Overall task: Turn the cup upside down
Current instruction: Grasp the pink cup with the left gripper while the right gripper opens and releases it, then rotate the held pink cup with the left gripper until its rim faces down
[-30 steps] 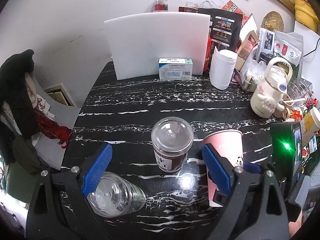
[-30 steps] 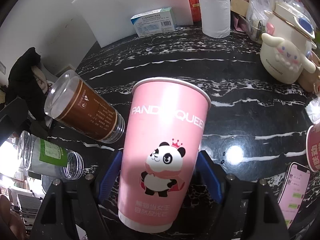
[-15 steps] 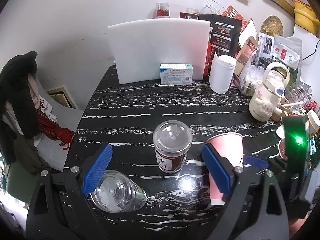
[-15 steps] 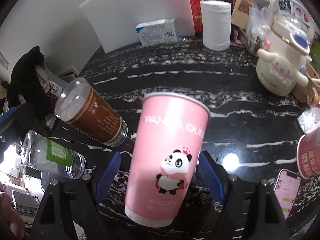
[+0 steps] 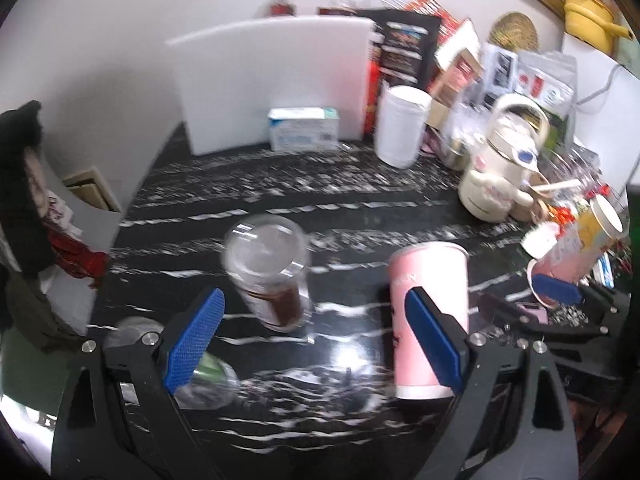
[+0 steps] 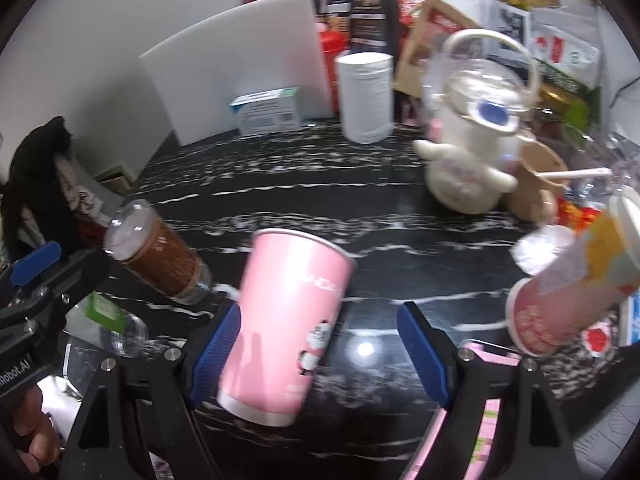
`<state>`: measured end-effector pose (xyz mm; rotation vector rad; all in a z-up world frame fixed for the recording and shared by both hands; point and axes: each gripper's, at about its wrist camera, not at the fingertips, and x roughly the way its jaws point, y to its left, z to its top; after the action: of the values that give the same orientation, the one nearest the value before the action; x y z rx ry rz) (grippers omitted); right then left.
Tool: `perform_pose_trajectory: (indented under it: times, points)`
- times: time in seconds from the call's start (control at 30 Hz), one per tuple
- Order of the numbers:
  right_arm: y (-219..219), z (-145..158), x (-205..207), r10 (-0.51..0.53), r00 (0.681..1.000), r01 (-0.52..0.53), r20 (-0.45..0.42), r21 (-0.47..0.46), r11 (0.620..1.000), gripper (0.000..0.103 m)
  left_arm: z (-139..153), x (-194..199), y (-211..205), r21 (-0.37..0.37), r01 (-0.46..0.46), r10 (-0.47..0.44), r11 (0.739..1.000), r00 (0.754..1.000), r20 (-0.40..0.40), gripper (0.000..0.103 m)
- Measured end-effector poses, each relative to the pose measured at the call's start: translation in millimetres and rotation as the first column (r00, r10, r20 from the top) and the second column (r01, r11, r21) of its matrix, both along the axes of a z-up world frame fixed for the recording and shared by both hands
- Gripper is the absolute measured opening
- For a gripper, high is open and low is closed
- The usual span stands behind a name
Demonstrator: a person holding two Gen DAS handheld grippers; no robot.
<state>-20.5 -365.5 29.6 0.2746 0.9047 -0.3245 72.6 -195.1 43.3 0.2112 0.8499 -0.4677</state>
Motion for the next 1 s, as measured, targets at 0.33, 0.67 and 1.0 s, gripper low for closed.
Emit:
perform_pose_trajectory:
  times: [0.33,0.67,1.0]
  points:
    - [-35.8,-8.1,-23.1,-0.113,0.992,0.105,-0.062,-0.116,0.988,0.081,-52.5,-22.2,-64.8,-0.008,0.144,-0.144,0.990,0.979,-0.141,0.091]
    - [-52.4,-14.3,-24.2,-0.135,0.988,0.126,-0.071,-0.123,0.984,0.081,-74.2,-36.2,-97.1,-0.020,0.218,-0.218,0.976,0.960,-0.174,0.092]
    - [-69.6,-12.3,-32.2,-0.170,0.984,0.164,-0.048,-0.100,0.981,0.081,-80.5,-42.0,-122.2,0.000,0.281,-0.276,0.960,0.942,-0.190,0.093]
